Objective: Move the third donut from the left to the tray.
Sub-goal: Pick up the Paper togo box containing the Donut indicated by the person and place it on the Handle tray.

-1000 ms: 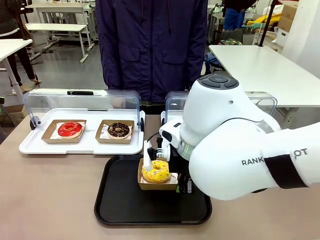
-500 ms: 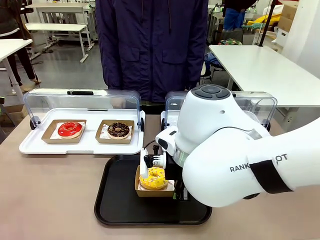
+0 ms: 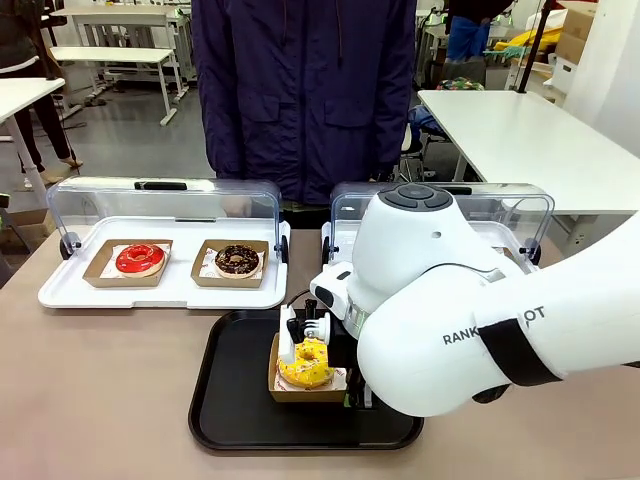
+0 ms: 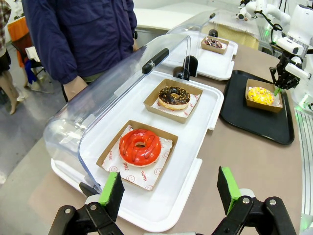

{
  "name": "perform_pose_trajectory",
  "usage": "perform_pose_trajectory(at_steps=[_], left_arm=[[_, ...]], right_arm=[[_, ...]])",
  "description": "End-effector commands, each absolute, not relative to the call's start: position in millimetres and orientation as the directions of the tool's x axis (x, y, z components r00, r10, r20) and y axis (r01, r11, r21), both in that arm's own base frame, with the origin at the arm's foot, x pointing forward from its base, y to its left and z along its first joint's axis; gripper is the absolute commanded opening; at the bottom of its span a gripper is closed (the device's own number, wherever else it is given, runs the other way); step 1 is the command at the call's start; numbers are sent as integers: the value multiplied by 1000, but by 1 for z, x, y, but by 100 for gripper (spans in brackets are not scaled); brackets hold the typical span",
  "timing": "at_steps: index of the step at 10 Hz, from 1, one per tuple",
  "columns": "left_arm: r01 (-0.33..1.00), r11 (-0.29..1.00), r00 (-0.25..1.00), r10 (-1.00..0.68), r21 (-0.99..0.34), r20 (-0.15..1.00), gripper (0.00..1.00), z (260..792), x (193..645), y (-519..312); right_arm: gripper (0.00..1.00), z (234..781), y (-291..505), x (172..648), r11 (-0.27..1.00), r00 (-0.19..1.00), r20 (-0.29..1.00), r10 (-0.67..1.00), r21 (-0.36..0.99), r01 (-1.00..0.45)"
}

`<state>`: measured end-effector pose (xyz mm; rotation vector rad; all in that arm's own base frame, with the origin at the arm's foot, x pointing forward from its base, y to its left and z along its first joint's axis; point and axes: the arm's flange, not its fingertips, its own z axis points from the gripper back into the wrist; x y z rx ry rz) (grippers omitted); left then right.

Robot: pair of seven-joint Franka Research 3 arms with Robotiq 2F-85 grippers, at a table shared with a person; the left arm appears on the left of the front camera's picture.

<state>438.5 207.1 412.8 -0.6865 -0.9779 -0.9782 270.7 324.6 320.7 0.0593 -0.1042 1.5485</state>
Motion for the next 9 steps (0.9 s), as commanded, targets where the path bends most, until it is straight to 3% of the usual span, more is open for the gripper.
perform_pose_trajectory(at_steps=[1,5,6,7,8,9], left_arm=[[908,414,227,-366,-61,903,100,416,437,207],[908,414,227,-366,-61,903,100,416,437,207],[908,414,227,-366,-61,903,100,416,437,207],[908,414,227,-366,-61,903,100,416,437,207],[908,414,227,-366,-61,903,100,416,437,207],[908,414,227,-366,-61,903,100,416,437,207]], right_arm=[[2,310,311,265,-2,-2,139,990,-1,-1000],[2,306,311,269,-20,-17,143,990,19,-1000],[26,308,310,270,-13,-10,151,989,18,-1000],[59,307,310,271,-26,-23,138,990,16,-1000],[84,306,310,272,-30,-27,136,990,21,-999],[100,311,310,271,-39,-36,138,990,16,-999]])
